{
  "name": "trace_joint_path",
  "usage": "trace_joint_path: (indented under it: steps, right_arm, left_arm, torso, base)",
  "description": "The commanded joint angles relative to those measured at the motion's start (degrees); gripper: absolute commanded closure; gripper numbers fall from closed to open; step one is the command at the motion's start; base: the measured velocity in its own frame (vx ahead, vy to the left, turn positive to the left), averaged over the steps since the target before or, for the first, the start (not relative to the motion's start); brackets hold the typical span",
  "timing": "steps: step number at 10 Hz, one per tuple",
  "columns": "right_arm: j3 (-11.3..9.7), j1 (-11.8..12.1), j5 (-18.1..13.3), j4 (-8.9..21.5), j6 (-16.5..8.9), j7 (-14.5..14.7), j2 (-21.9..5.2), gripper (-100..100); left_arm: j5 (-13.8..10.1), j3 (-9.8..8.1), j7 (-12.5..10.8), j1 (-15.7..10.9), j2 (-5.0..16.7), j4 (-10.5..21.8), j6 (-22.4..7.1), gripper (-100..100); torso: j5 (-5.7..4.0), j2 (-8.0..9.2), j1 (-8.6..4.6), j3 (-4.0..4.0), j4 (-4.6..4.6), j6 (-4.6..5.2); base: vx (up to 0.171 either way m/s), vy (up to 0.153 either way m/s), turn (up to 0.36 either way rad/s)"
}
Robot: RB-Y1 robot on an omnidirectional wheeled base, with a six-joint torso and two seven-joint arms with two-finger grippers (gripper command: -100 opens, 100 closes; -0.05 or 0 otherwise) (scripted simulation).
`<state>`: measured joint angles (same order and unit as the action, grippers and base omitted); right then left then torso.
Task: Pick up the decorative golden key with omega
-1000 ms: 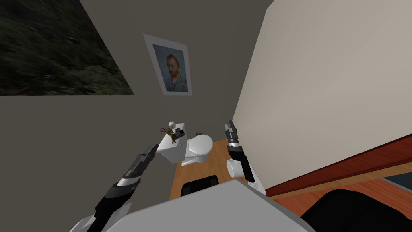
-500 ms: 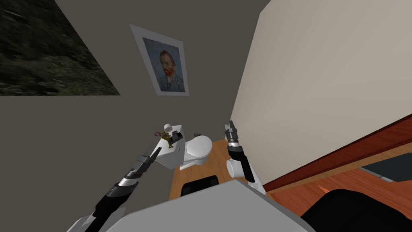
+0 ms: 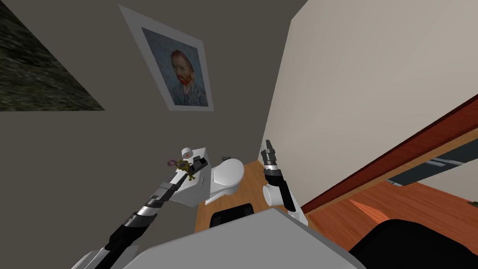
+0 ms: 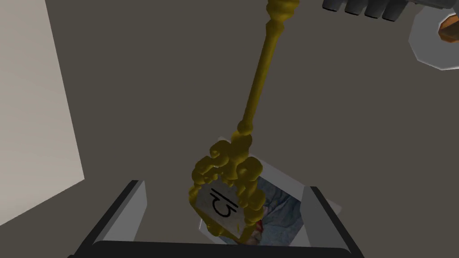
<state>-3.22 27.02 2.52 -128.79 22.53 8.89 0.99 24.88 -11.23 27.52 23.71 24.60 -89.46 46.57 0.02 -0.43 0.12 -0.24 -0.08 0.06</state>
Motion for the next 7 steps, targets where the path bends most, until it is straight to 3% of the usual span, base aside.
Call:
trace_joint_path:
  steps: [1,3,4,5,7]
  right_arm:
    - [0.00,0.00,0.00,0.00,0.00,0.00,0.00,0]
    - [0.01,0.00,0.00,0.00,0.00,0.00,0.00,0]
    - [0.01,0.00,0.00,0.00,0.00,0.00,0.00,0]
    - [0.00,0.00,0.00,0.00,0.00,0.00,0.01,0]
    - [0.00,0.00,0.00,0.00,0.00,0.00,0.00,0]
  left_arm:
    - [1.31,0.81,1.40,-0.30,1.10,1.71,-1.48,-100]
    - [1.47,1.08,1.66,-0.27,1.04,2.01,-1.26,-100]
    - [1.53,1.12,1.79,-0.30,1.11,2.13,-1.30,0]
    - [1.16,3.44,2.81,-3.16,0.07,4.99,-2.05,-100]
    - [1.16,3.44,2.81,-5.47,0.07,6.36,-2.05,-100]
  torso:
    - [0.00,0.00,0.00,0.00,0.00,0.00]
    - [0.02,0.26,0.07,0.14,0.05,-0.04]
    - [-0.01,0.32,-0.10,0.18,0.07,-0.08]
    - [-0.04,0.32,-0.21,0.18,0.07,-0.07]
    - [-0.02,0.52,-0.14,0.29,0.11,-0.07]
  base:
    - [0.056,0.093,-0.278]
    - [-0.007,0.059,-0.132]
    - [0.000,0.008,0.007]
    - [-0.045,0.040,0.178]
    - [-0.055,0.026,0.049]
